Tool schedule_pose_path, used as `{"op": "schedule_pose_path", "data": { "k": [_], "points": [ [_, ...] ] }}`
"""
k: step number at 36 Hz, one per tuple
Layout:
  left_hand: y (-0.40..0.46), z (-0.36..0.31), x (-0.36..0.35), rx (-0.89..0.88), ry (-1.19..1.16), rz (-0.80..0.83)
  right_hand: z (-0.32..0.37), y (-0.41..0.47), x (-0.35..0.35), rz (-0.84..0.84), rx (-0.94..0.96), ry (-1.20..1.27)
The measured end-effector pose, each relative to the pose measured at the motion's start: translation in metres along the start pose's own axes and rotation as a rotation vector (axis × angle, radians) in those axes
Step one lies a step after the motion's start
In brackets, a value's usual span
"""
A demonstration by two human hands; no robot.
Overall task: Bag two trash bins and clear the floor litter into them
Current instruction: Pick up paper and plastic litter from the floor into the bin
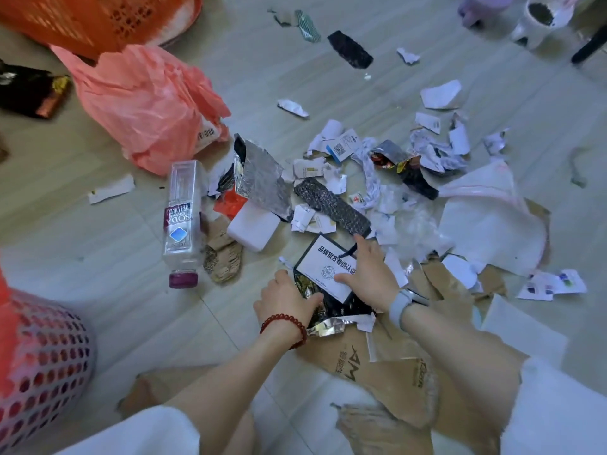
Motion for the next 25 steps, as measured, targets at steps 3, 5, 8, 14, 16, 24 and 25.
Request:
{"op": "schedule_pose_path", "data": {
  "k": [3,5,8,14,16,24,25],
  "points": [
    [0.001,-0.001,-0.003,0.018,0.038,-0.024,-0.002,-0.004,0.007,0.007,0.002,0.198],
    [0.003,-0.001,-0.005,0.016,0.074,-0.030,-0.005,-0.008,0.012,0.027,0.008,0.224],
    [0.005,-0.002,-0.005,-0.001,0.056,-0.047,-0.011,-0.009,0.026,-0.011,-0.007,0.289],
    [0.009,0.004,0.006,-0.106,-0.154,-0.018,-0.027,-0.006,0.057,-0.174,-0.086,0.540],
    [0.011,0.006,0.017,-0.154,-0.235,-0.030,-0.037,-0.005,0.060,-0.167,-0.119,0.626],
    [0.015,0.029,0.066,-0.623,0.134,-0.176,-0.054,-0.013,0.061,0.085,-0.109,0.502],
    [0.016,0.031,0.068,-0.735,0.222,-0.216,-0.054,-0.015,0.060,0.130,-0.101,0.422]
  ]
}}
Point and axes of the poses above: each hand's wrist, its own y-axis towards the middle knuckle, its own x-axis out of the back of the hand, z = x × y, the point moved 2 cm from there along y, towards the middle knuckle, and after that the axes turned 5 degrees about -y, right-handed, at the moved point
